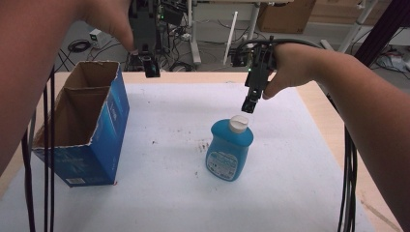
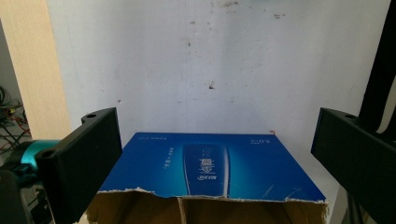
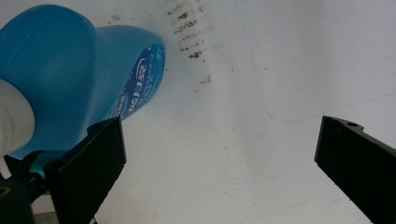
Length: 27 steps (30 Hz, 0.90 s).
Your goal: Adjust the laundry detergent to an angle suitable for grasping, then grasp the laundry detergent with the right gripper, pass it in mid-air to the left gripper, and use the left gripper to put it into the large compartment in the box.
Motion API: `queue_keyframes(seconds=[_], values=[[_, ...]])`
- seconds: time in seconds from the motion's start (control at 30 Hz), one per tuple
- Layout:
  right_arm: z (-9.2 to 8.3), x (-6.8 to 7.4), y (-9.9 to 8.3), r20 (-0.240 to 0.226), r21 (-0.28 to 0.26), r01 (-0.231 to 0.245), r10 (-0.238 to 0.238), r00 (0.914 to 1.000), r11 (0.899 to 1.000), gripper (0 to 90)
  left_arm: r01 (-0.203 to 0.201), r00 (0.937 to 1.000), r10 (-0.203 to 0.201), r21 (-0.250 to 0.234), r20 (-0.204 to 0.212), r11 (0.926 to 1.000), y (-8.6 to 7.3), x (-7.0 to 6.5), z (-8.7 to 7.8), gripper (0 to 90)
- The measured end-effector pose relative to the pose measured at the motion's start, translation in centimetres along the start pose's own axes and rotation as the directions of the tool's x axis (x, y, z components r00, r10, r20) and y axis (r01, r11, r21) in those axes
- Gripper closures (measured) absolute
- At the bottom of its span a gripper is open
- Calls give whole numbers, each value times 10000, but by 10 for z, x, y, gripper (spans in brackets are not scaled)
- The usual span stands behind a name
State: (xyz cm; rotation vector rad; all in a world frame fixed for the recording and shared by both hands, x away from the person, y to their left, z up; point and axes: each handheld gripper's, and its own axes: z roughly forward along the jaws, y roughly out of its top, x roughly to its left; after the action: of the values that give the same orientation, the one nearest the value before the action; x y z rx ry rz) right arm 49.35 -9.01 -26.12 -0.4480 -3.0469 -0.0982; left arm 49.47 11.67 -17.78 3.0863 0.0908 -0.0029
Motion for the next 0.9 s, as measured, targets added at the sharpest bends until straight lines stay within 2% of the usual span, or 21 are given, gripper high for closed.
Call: queue_keyframes(seconds=[0.07,0.47,0.6,0.9], values=[[-1,0,0,1,37,122,-122,9999,9999,10,10,10000,-10,-52,13,10000,1,0,0,17],[-2,0,0,39,-9,45,-45,10000,10000,10,79,10000,-79,-66,0,9999,-1,1,0,18],[-5,0,0,109,-15,38,-37,9999,10000,10,72,10000,-72,127,16,9999,-1,2,1,17],[-5,0,-5,153,27,143,-144,9998,9999,10,82,10000,-82,-16,46,10000,1,2,0,17]])
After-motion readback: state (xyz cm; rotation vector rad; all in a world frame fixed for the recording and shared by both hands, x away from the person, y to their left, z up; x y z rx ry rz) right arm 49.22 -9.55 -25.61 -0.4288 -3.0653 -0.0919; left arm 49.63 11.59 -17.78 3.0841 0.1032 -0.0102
